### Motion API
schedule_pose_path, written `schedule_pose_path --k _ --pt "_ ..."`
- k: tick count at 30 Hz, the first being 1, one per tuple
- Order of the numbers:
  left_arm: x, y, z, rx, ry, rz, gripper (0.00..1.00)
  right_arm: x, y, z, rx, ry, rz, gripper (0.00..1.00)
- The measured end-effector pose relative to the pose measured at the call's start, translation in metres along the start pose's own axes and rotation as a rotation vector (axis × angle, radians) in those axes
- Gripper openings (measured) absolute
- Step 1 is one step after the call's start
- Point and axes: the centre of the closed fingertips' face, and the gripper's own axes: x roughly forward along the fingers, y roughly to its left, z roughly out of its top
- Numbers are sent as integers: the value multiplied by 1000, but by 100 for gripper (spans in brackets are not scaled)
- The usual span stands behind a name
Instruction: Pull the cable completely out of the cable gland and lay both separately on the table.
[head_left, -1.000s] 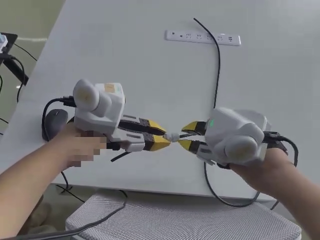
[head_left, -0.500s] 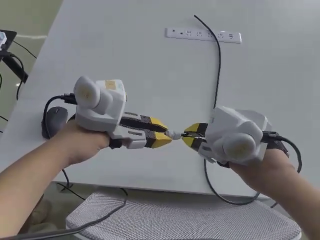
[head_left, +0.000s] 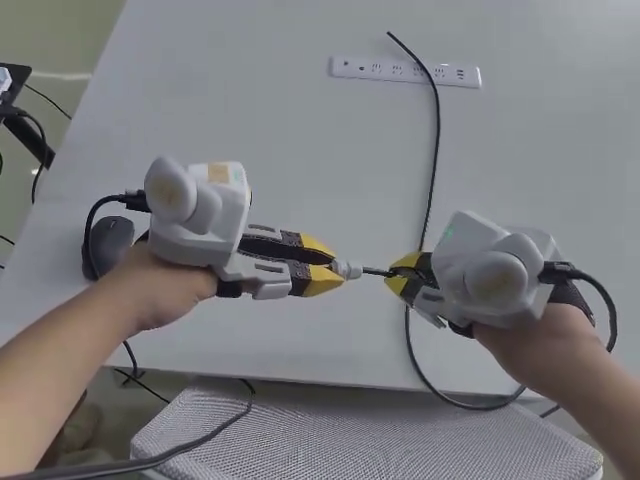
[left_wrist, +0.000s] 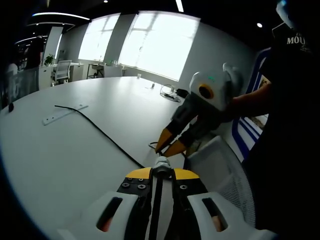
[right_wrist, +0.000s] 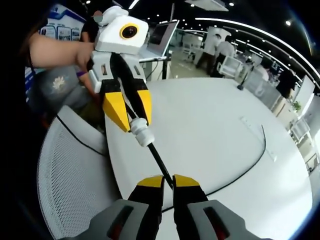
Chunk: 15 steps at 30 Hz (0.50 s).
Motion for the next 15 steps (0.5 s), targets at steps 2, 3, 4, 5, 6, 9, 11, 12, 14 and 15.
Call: schedule_pose_path --k 2,3,4,5,6,9,11,12,14,15 --pt "0 0 0 5 0 1 14 -1 0 -2 7 2 0 1" --pt "0 0 0 6 1 1 14 -1 -1 -3 15 6 0 1" --pt "-1 0 -1 8 1 1 14 -1 -2 -7 31 18 -5 1" --pt "-1 0 -1 8 2 1 14 -1 -3 -9 36 20 -7 1" --pt "-1 0 -1 11 1 1 14 -2 -3 -11 46 23 -5 1" --pt "-1 -1 -1 17 2 1 14 -2 -2 -17 85 36 3 1" --pt "-1 -2 -1 21 2 -1 14 -2 0 -23 125 52 7 1" --pt "-1 -2 -2 26 3 0 14 -1 -1 -25 154 52 9 1" --pt "-2 -3 -2 22 4 0 14 -1 -1 -26 167 49 15 1" --pt "-2 -3 -2 22 4 0 14 -1 1 -27 176 52 18 1"
